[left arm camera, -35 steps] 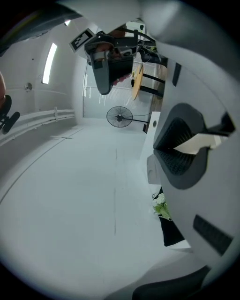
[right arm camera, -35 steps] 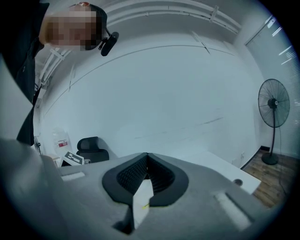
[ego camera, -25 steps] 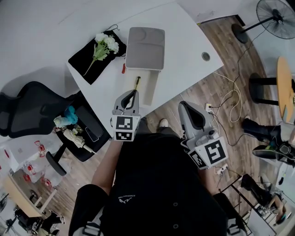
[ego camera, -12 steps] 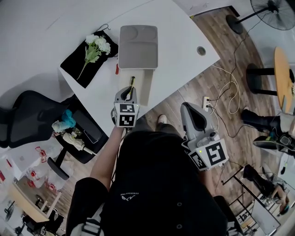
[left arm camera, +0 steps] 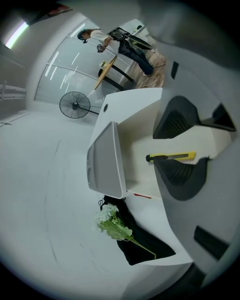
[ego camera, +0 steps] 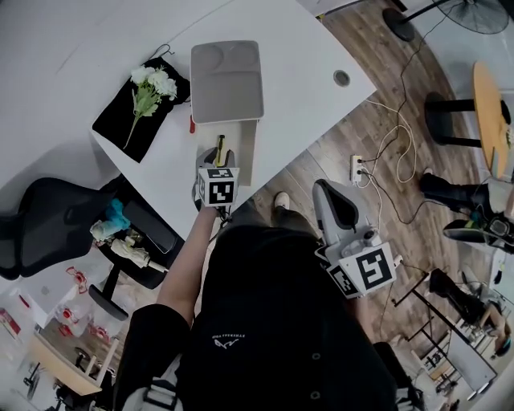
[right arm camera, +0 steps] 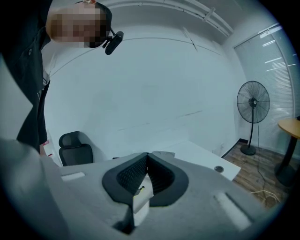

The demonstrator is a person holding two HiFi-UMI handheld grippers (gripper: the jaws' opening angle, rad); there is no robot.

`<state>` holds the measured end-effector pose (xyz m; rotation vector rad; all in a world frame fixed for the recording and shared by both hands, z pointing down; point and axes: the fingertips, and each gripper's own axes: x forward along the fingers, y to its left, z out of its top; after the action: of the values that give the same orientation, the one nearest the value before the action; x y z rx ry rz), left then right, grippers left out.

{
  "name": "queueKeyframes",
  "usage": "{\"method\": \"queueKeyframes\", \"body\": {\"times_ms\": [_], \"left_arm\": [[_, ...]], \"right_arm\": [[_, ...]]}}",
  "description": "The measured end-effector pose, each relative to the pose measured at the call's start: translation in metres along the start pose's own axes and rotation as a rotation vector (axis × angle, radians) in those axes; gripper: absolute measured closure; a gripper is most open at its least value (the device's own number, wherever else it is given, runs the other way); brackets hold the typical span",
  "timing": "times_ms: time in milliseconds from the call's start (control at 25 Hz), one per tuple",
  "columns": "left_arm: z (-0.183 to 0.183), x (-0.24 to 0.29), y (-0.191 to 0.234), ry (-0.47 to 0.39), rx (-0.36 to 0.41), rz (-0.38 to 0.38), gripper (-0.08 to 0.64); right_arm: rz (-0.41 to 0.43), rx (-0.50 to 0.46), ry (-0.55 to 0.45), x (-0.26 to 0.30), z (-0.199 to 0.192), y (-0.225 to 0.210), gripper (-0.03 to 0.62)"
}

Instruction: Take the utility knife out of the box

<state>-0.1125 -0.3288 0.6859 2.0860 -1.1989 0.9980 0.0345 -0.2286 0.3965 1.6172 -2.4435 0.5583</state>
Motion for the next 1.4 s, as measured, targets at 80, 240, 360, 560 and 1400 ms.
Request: {"method": "queueKeyframes", "body": {"times_ms": [80, 240, 360, 560, 1400], "left_arm": [[-0.003, 0.007, 0.004, 0.029, -0.012, 0.017, 0.422], [-0.008, 0.02, 0.01, 0.072, -0.044, 0.029, 0.422], [-0.008, 0.026, 0.009, 0.088, -0.045, 0.014, 0.422], [-0.011, 0.035, 0.017, 0.124, -0.082, 0.042, 0.437], [-0.014, 0.046, 0.022, 0.166, -0.077, 0.041, 0.497]], "right_arm": [[-0.02, 0.01, 0.002, 0.0, 0.0, -0.006, 0.588], [-0.057, 0.025, 0.005, 0.001, -0.001, -0.017, 0.588], [-0.073, 0.034, 0.009, 0.003, -0.002, -0.021, 0.588], [-0.089, 0.043, 0.017, 0.008, -0.004, -0.025, 0.588], [-0.103, 0.05, 0.025, 0.019, -0.007, -0.026, 0.588]]}}
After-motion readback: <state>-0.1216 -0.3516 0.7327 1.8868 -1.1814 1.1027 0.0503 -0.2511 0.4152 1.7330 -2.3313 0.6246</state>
